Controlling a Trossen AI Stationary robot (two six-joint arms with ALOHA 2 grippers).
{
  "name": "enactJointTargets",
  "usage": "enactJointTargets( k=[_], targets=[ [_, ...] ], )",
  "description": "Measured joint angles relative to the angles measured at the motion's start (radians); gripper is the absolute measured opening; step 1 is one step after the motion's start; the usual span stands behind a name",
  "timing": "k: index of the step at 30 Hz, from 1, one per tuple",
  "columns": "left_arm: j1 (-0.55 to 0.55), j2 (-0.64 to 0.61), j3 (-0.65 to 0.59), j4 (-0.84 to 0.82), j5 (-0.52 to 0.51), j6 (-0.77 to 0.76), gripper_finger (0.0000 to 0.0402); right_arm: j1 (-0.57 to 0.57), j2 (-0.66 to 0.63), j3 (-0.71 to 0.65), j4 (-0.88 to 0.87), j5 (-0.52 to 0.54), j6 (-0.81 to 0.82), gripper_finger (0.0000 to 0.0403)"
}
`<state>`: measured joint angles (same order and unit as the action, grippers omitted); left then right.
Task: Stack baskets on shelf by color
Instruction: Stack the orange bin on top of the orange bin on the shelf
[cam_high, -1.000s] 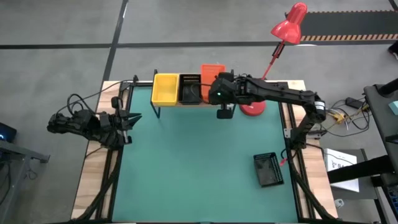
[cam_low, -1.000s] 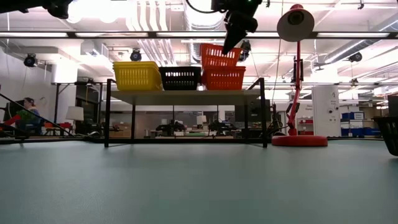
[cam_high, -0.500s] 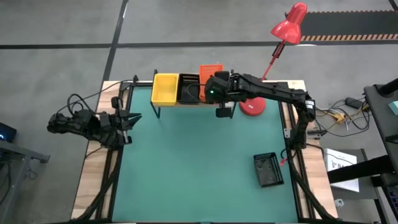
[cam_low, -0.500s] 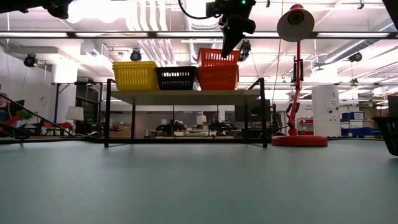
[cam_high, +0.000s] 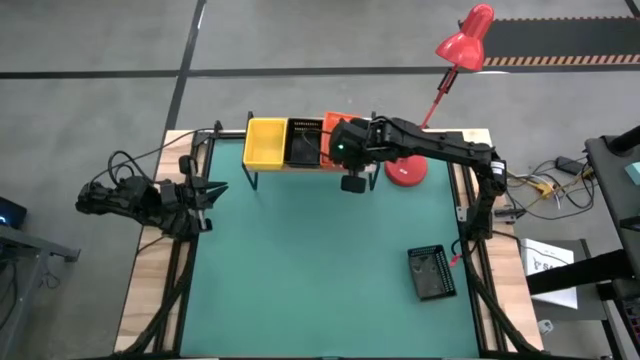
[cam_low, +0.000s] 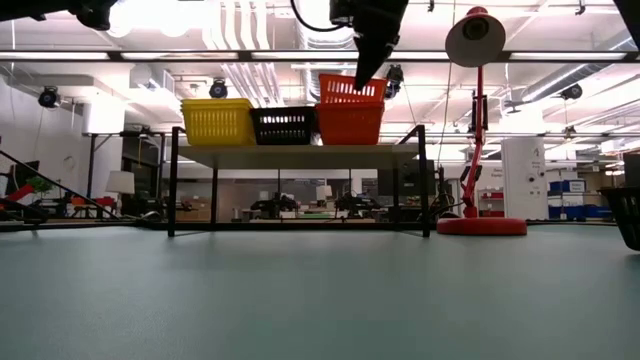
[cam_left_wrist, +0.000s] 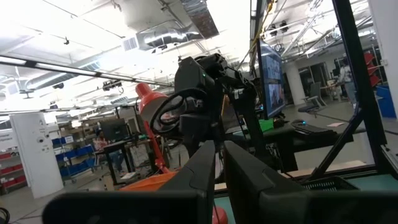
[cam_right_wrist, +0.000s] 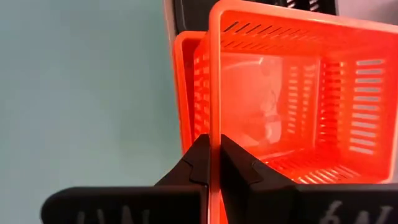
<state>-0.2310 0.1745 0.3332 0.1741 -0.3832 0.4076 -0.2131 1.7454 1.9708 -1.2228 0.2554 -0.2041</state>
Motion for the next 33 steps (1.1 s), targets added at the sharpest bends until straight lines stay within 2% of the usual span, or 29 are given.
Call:
enactJointTargets(
  k=[6,13,19,24,33],
  targets=[
    [0.000,0.000,0.000,0.000,0.000,0.000,0.0017,-0.004,0.000,-0.001,-0.003,0.007,0.031,0.0020],
    [0.000,0.000,0.000,0.000,0.000,0.000,0.0017,-0.004,0.000,-0.001,-0.029,0.009,-0.015,0.0075],
    [0.000,0.000,0.000,0.000,0.000,0.000,0.0017,-0.003,0.000,0.045,-0.044,0.059,-0.015,0.0107],
    [0.000,0.000,0.000,0.000,0.000,0.000,0.0017,-0.001,-0.002,0.056,0.008,0.025,-0.004,0.0097],
    [0.000,0.000,0.000,0.000,0.000,0.000,0.0017,-0.002,-0.002,0.038,-0.088,0.006,0.127,0.0068]
  ],
)
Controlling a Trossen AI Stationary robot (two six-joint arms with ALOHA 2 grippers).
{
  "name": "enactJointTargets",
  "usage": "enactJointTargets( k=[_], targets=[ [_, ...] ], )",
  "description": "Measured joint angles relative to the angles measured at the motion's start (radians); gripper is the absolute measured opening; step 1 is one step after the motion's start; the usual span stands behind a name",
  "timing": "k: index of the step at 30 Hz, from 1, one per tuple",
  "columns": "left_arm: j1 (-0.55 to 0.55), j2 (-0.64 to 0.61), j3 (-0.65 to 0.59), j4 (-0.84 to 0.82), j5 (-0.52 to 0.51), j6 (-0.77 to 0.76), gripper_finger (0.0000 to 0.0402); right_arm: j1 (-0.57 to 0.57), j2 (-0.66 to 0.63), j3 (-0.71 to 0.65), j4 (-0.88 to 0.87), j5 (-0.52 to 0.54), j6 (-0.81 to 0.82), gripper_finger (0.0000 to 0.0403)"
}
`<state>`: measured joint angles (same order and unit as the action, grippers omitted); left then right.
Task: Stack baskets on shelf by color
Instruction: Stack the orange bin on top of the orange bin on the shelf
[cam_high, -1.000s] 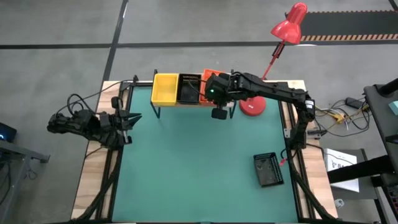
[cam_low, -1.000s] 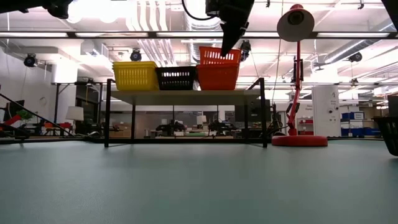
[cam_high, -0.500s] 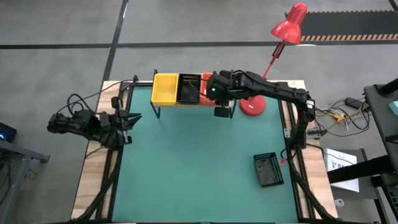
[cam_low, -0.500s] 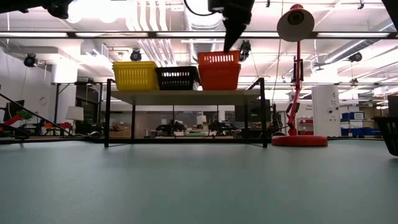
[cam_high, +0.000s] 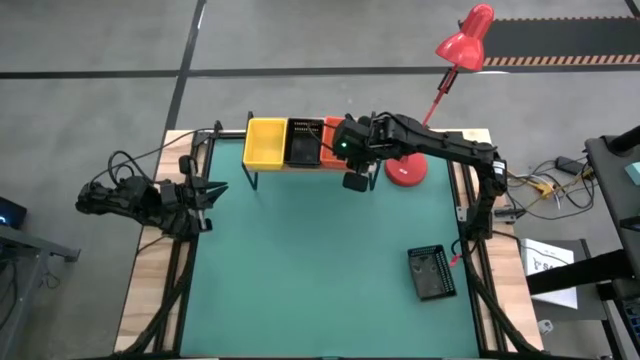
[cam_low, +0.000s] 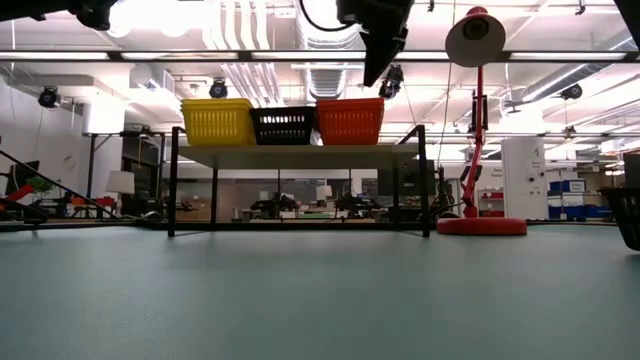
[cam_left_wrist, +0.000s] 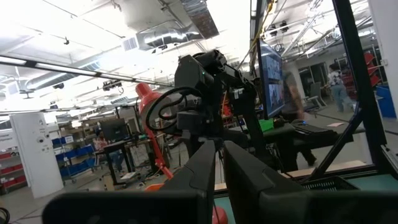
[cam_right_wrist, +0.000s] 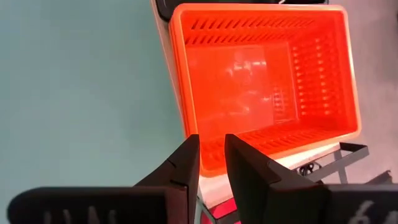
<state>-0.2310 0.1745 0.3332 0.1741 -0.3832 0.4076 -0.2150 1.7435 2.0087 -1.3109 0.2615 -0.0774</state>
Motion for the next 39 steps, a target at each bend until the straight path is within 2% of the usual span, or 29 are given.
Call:
enactJointTargets(
  k=[7,12,39],
  targets=[
    [0.000,0.001,0.000,0.000,0.000,0.000,0.0017,0.000,0.009,-0.008,0.013,0.002,0.000,0.0068],
    [0.000,0.001,0.000,0.000,0.000,0.000,0.0017,-0.015,0.033,-0.038,0.006,0.104,-0.007,0.0068],
    [0.000,0.001,0.000,0.000,0.000,-0.003,0.0017,-0.043,0.051,-0.040,-0.043,0.106,-0.027,0.0068]
  ],
)
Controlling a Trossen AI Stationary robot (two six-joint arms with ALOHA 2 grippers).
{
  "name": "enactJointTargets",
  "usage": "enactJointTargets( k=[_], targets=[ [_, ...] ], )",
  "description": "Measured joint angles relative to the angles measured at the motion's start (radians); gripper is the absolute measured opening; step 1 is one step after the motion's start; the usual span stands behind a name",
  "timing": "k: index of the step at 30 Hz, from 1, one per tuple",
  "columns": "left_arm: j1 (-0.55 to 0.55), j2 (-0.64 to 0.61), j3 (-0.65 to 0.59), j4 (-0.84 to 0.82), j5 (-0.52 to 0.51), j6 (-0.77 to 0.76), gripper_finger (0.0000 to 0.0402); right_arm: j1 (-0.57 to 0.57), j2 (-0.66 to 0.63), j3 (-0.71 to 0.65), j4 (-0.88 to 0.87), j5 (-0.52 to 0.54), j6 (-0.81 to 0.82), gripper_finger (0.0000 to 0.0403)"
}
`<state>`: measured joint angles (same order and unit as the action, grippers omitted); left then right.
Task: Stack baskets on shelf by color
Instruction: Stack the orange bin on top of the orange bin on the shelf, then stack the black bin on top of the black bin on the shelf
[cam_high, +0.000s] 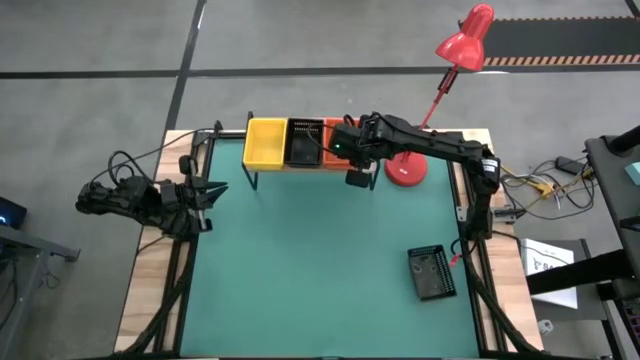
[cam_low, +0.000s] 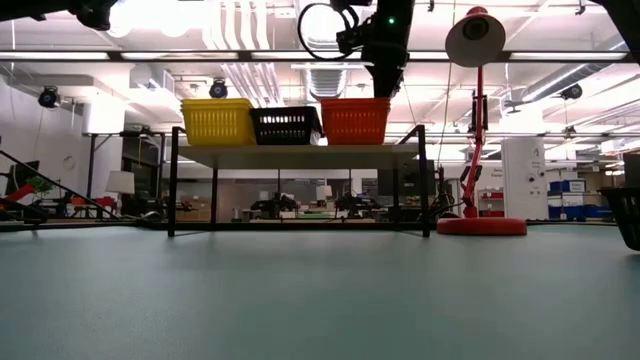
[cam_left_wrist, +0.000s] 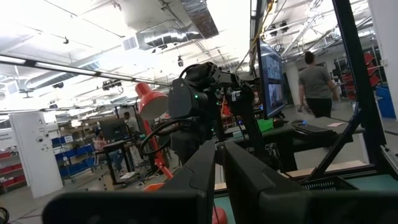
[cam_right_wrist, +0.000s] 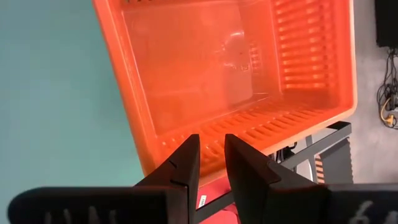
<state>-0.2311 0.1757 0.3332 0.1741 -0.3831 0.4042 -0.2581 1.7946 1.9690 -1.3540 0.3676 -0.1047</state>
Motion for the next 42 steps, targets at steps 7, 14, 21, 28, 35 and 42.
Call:
enactJointTargets(
  k=[7,14,21,28,35,42],
  targets=[
    [0.000,0.000,0.000,0.000,0.000,0.000,0.0017,0.005,-0.019,0.000,0.002,0.001,0.008,0.0066],
    [0.000,0.000,0.000,0.001,0.000,0.000,0.0017,0.047,-0.071,0.016,-0.003,-0.005,0.085,0.0045],
    [0.000,0.000,0.000,0.009,0.000,0.000,0.0017,0.149,-0.130,0.007,-0.004,-0.280,0.184,0.0025],
    [0.000,0.022,0.001,0.040,0.000,-0.006,0.0017,0.335,-0.140,-0.075,-0.002,-0.418,0.279,0.0010],
    [0.000,0.057,0.001,0.061,0.000,-0.008,0.0017,0.509,-0.140,-0.248,-0.002,-0.597,0.515,0.0009],
    [0.000,0.080,0.001,0.084,0.001,-0.032,0.0017,0.697,-0.167,-0.399,0.001,-0.640,0.724,0.0009]
  ],
)
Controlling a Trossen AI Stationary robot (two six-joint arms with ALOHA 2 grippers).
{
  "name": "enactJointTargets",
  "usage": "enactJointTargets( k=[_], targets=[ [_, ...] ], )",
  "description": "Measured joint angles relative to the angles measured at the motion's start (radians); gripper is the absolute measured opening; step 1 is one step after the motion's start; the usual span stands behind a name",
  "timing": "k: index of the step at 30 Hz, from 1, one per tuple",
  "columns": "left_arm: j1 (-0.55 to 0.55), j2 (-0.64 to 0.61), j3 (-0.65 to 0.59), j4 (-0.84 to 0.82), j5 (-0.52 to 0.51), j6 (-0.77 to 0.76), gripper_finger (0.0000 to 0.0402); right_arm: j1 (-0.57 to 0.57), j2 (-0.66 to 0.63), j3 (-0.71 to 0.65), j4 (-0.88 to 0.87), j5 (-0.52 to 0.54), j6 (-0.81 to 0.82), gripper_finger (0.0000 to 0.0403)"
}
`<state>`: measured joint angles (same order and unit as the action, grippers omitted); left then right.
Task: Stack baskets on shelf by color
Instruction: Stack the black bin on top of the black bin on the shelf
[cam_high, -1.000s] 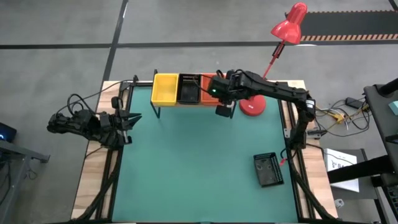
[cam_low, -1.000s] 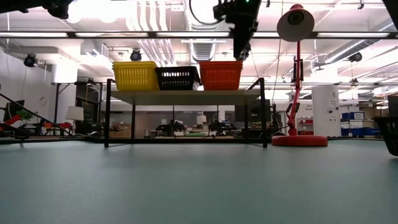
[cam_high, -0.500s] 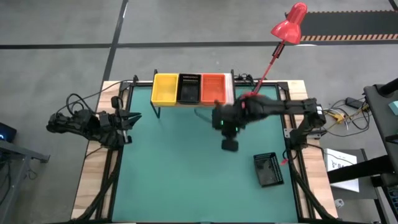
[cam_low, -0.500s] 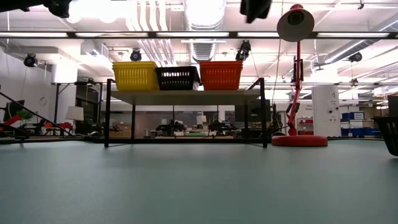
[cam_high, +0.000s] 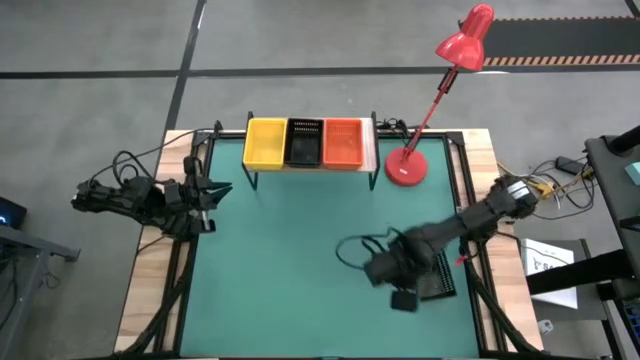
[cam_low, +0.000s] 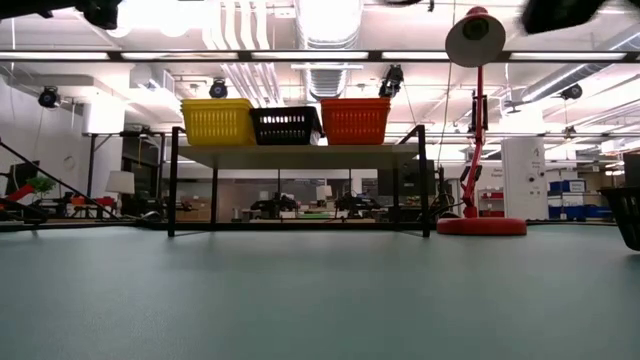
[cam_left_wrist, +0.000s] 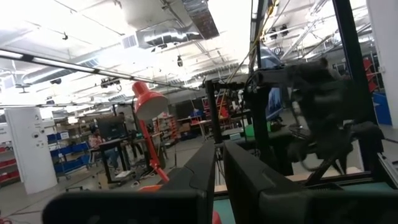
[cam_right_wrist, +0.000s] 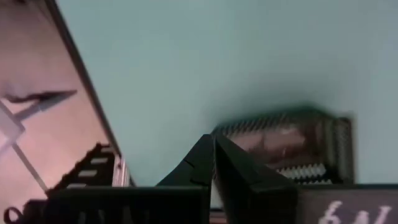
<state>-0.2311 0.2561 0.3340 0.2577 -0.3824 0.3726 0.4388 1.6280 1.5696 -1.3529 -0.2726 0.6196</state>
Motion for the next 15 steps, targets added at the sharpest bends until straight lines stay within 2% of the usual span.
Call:
enactJointTargets(
  k=[5,10,15],
  targets=[
    [0.000,0.012,0.000,0.004,0.000,-0.026,0.0017,0.144,-0.072,-0.079,0.032,0.032,0.122,0.0009],
    [0.000,0.034,0.000,0.005,0.000,-0.049,0.0017,0.304,-0.131,-0.152,0.047,0.207,0.181,0.0010],
    [0.000,0.052,0.000,0.025,0.000,-0.054,0.0017,0.422,-0.156,-0.232,0.091,0.247,0.182,0.0045]
  ],
)
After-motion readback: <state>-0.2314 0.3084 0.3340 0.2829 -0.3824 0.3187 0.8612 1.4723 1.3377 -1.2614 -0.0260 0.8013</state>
